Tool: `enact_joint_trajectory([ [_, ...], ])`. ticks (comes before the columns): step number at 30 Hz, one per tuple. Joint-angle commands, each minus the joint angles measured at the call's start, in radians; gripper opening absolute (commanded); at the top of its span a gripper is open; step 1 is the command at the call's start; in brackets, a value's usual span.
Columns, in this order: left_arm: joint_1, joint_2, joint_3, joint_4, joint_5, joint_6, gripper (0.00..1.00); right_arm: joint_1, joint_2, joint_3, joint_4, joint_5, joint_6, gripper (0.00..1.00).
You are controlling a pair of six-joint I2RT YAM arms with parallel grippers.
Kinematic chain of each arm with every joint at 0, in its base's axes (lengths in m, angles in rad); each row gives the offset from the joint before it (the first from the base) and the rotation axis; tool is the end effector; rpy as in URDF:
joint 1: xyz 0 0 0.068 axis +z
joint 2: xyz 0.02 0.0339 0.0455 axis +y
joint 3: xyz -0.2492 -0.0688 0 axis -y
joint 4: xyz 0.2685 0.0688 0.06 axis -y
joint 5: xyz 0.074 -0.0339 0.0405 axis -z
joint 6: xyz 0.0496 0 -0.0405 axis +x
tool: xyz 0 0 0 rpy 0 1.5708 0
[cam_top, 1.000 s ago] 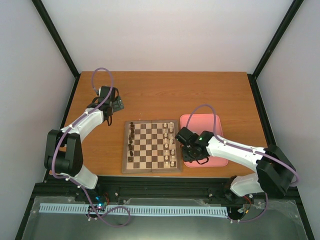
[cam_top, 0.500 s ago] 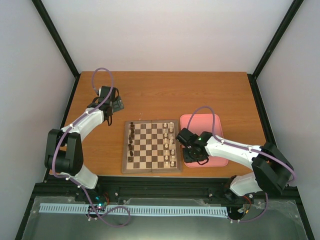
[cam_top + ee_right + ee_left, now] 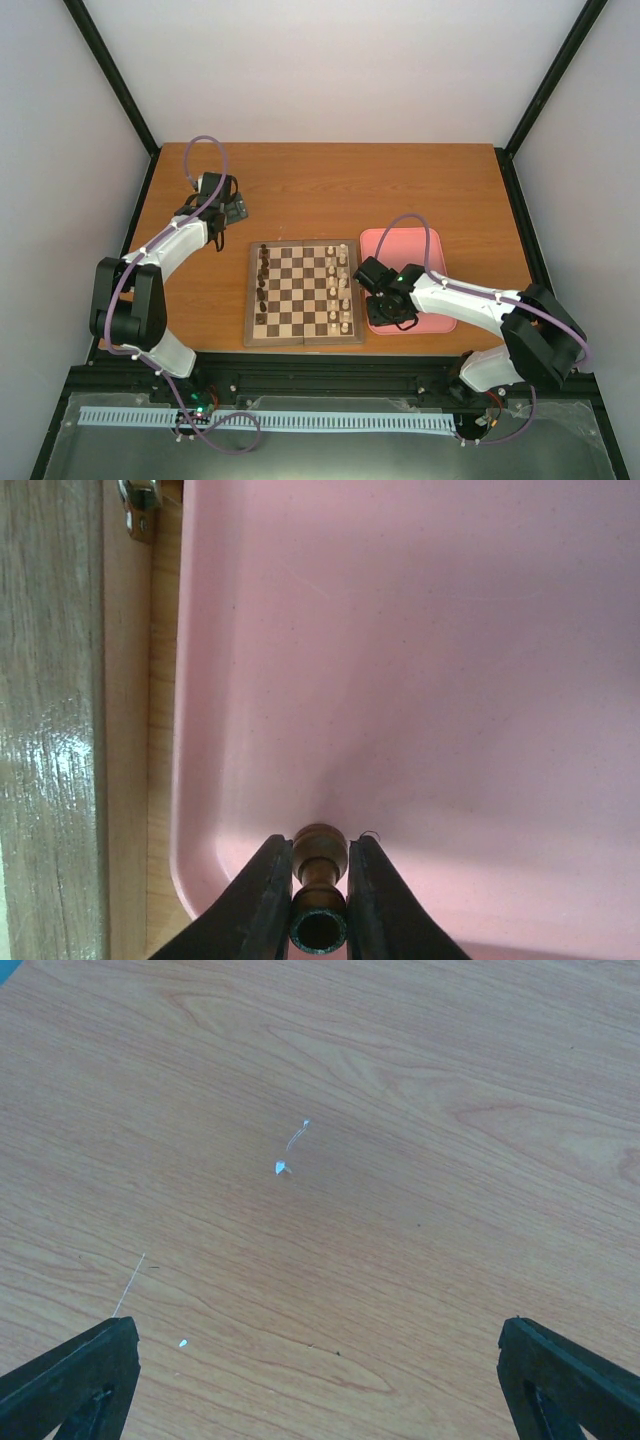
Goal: Set up the chess pieces on the board
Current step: Pick up the chess piece from the storage box.
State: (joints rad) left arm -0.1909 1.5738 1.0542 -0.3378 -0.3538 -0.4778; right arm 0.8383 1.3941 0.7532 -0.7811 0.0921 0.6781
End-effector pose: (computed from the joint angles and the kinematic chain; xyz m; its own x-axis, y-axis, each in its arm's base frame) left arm 0.3592 -0.0519 0.1903 -0.6387 -0.3159 -0.7016 -0.3810 0.9221 -0.0683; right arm 0.1676 0.1795 0.1243 -0.9737 -0.1485 -0.1725 -0.1546 0.9877 0.0222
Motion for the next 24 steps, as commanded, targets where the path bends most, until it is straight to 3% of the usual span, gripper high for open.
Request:
enact_joint_trajectory([
  [1, -0.005, 0.012, 0.043, -0.006, -0.015, 0.001, 1.00, -0.009, 0.011, 0.005, 0.011, 0.000, -0.004, 0.14],
  [6, -0.005, 0.012, 0.043, -0.005, -0.016, 0.001, 1.00, -0.009, -0.006, 0.029, -0.021, 0.013, -0.005, 0.04],
  [16, -0.005, 0.018, 0.046, -0.009, -0.013, 0.002, 1.00, 0.006, -0.063, 0.294, -0.203, 0.094, -0.069, 0.03],
  [24, -0.005, 0.025, 0.053, -0.012, -0.005, 0.002, 1.00, 0.207, 0.125, 0.600, -0.244, 0.129, -0.126, 0.03],
])
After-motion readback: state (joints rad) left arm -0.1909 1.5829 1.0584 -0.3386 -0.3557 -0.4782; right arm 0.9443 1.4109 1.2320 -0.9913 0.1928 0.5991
